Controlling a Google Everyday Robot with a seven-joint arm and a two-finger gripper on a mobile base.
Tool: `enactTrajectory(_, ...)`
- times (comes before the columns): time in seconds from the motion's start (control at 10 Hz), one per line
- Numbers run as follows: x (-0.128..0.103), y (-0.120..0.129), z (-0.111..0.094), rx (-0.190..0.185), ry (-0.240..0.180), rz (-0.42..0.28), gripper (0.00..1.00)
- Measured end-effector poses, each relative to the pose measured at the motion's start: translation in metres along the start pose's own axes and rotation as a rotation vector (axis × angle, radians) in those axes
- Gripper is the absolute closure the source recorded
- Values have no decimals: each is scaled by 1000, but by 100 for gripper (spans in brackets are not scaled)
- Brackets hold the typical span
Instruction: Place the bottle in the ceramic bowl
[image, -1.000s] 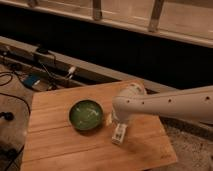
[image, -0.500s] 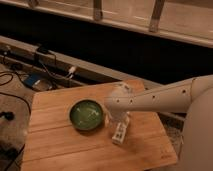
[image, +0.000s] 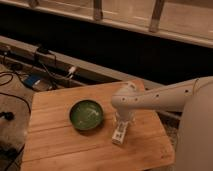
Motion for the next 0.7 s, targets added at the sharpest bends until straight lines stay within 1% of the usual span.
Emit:
enactTrajectory(0.2,1,6,5,0,24,-13,35)
enactTrajectory(0.4,2,14,17,-3,69,-27,35)
enactTrajectory(0.6,7,23,31,-8,123,-45,36)
enactTrajectory(0.7,9,27,40,-11,150,-55,44)
